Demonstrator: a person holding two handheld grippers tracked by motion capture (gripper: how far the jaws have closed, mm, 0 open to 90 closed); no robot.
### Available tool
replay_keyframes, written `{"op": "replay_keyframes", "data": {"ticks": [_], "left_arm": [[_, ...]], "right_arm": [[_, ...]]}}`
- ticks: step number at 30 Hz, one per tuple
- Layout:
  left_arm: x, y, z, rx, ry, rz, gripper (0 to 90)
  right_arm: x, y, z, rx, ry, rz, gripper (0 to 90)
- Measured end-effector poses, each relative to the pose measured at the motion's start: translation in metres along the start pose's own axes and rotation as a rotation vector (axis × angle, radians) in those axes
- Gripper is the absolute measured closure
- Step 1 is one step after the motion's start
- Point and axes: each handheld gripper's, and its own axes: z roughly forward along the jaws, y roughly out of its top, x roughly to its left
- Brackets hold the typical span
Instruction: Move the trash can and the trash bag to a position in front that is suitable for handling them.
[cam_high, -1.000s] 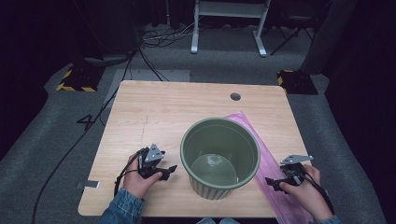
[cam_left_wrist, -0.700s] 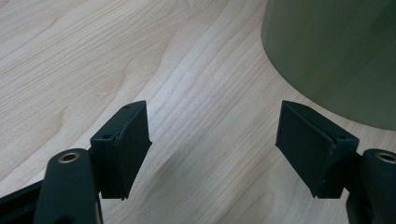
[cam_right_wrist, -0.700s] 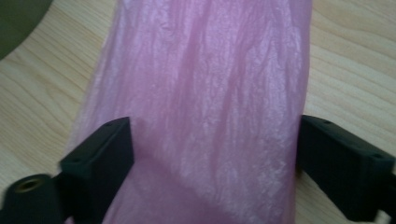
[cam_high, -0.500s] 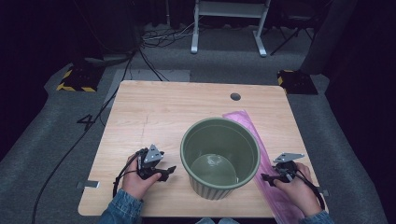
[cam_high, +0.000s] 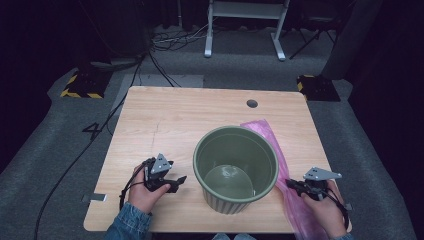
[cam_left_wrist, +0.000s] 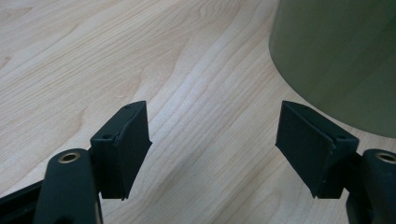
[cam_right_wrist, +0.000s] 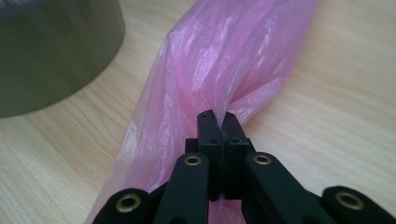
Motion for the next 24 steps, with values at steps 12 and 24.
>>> {"op": "replay_keyframes", "data": {"ticks": [12, 24], "left_arm": [[0.007, 0.000, -0.015, -0.007, 0.009, 0.048, 25.0], [0.010, 0.006, -0.029, -0.017, -0.047, 0.062, 24.2]], "right_arm": [[-0.018, 0.005, -0.039, -0.096, 0.024, 0.004, 90.0], [-0.034, 0.009, -0.073, -0.129, 0.057, -0.018, 90.0]]}}
